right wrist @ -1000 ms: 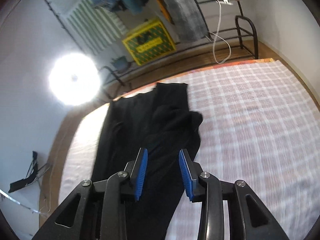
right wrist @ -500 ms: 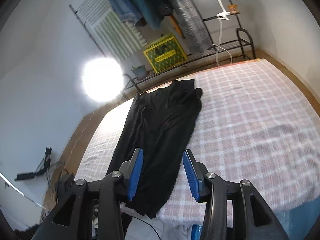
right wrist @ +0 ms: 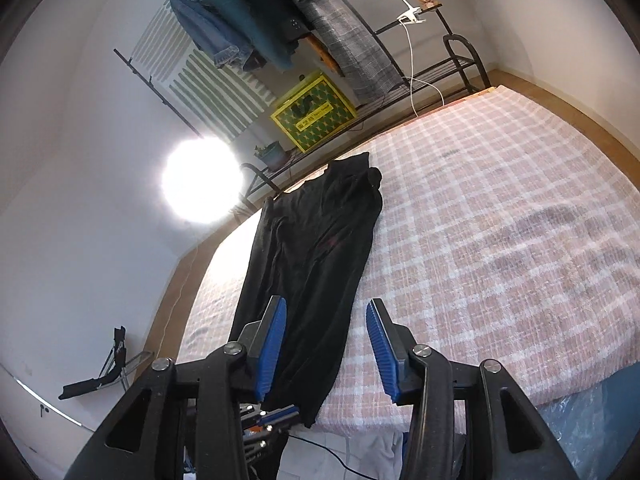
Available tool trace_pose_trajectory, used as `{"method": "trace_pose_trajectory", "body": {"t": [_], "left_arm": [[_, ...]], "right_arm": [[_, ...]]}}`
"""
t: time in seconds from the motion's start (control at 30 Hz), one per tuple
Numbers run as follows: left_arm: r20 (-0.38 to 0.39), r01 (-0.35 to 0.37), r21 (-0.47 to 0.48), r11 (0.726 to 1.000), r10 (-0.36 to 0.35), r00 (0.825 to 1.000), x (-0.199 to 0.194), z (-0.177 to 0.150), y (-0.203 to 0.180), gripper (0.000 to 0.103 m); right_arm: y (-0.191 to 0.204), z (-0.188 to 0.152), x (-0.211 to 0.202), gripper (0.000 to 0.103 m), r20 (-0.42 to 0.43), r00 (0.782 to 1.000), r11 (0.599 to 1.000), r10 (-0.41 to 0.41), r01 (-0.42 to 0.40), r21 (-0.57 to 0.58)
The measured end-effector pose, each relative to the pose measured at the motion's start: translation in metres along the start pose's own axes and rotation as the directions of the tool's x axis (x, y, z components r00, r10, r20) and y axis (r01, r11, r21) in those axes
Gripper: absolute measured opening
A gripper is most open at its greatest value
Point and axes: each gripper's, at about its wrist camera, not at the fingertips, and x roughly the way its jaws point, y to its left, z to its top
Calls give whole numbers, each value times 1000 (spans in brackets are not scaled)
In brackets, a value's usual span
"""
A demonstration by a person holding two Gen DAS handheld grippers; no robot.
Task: Fold large clothes
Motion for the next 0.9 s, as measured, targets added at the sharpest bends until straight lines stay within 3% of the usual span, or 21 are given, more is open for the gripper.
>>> {"method": "trace_pose_trajectory", "body": {"t": [0.17, 0.27, 0.5, 0.57, 0.73, 0.9], "left_arm": [[61, 67, -31, 997, -65, 996, -13, -1, -10, 0], [72, 51, 20, 998, -53, 996, -10, -2, -27, 0], [149, -71, -14, 997, 73, 986, -23, -3, -24, 0], [132, -108, 16, 994, 105, 986, -20, -1, -22, 0], [50, -80, -4, 997, 81, 995, -3, -3, -13, 0], [49, -89, 19, 996, 88, 995, 0, -4, -18, 24]], "right_arm": [[-8, 1, -5, 45, 8, 1000, 999, 21, -21, 28], [-12, 1, -4, 45, 4, 999, 998, 41, -41, 43], [-7, -2, 4, 45, -28, 999, 1000, 24, -23, 12], [-5, -4, 6, 45, -37, 999, 1000, 27, -27, 2], [-1, -4, 7, 45, -41, 998, 999, 43, -43, -7], [1, -6, 8, 45, -50, 998, 999, 49, -49, -12]]}}
